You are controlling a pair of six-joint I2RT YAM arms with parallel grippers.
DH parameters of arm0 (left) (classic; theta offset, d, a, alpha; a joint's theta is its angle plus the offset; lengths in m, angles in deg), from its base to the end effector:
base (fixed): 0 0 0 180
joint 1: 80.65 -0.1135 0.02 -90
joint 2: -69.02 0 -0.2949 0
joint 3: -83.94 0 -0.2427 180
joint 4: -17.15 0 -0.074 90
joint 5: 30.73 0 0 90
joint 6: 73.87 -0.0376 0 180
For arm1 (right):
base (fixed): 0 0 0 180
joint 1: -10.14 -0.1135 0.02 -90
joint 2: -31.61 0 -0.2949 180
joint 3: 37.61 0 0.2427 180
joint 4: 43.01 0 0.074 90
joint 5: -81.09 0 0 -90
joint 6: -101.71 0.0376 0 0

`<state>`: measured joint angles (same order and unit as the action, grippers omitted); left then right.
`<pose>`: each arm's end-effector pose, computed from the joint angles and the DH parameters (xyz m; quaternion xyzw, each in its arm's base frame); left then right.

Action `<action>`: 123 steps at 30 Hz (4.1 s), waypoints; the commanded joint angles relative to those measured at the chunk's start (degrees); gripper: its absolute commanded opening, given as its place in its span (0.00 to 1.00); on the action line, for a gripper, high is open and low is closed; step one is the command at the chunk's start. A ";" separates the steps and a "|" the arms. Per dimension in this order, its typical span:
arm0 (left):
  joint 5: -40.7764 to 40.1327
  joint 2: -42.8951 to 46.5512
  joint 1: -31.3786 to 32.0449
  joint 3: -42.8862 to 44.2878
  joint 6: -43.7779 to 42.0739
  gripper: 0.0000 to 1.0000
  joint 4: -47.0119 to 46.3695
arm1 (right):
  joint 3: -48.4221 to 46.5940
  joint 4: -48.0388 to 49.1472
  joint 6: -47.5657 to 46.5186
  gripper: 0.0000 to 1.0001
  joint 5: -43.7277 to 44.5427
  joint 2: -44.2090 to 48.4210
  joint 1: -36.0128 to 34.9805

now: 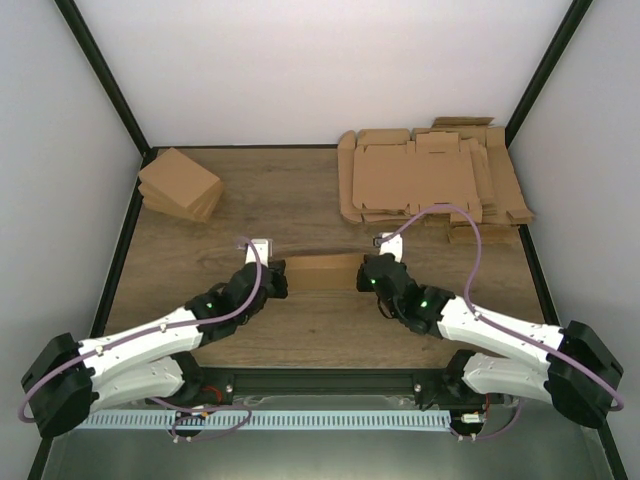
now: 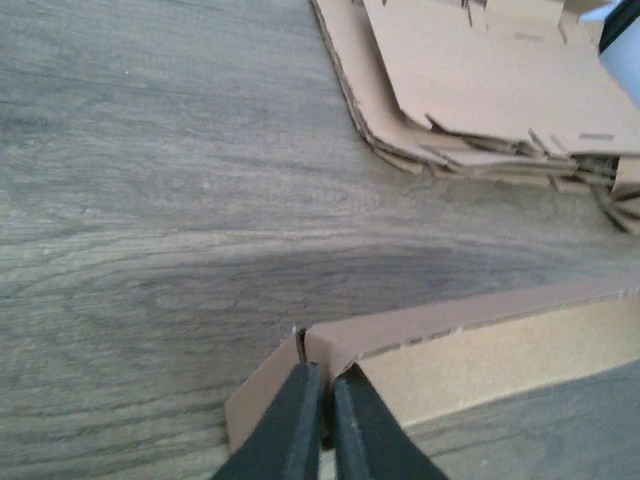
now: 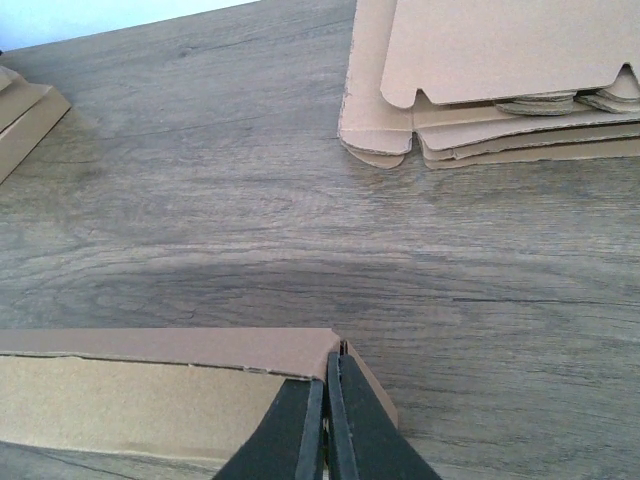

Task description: Fold the paper box

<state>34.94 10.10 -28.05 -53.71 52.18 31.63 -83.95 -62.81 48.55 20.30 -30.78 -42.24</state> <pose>0.1296 -0.1440 0.2410 0.0199 0.8571 -0.2048 0.4723 0.1385 0.1497 0.2452 -0.0028 0.8692 0.1495 0.4712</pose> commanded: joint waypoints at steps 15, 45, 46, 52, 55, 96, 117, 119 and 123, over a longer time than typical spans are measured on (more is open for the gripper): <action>5.55 2.68 -1.19 11.90 3.66 0.59 23.74 | -0.99 -14.07 -0.23 0.01 -4.20 -5.01 -0.71; 39.01 1.61 -21.13 2.07 45.75 0.84 3.63 | -1.38 -14.01 -0.19 0.01 -5.39 -6.03 -0.70; 39.20 1.69 -21.13 1.63 46.63 0.84 2.55 | -1.40 -14.01 -0.18 0.01 -5.39 -5.95 -0.69; 39.03 1.79 -21.27 -1.07 52.67 0.84 -3.34 | -1.22 -14.06 -0.19 0.01 -5.48 -5.86 -0.71; 38.84 1.60 -21.27 -2.32 54.94 0.81 -6.74 | -1.28 -14.06 -0.21 0.01 -5.53 -6.02 -0.70; 35.25 -1.47 -21.22 0.01 51.22 0.39 0.65 | -8.01 -23.36 -2.65 0.36 -10.71 0.24 -0.71; 35.06 -1.73 -21.22 0.53 51.13 0.39 1.33 | -17.28 -32.76 0.23 0.87 -16.40 5.75 1.00; 35.06 -1.79 -21.22 0.53 51.21 0.39 1.33 | -18.41 -32.77 2.61 0.87 -21.45 4.83 4.88; 35.17 -1.86 -21.28 0.46 51.22 0.39 1.54 | -22.62 -34.74 10.35 0.88 -27.98 2.51 10.62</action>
<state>71.33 9.12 -49.16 -53.67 103.98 29.55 -101.26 -95.10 50.56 -0.94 -26.80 -35.70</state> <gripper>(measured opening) 0.387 0.882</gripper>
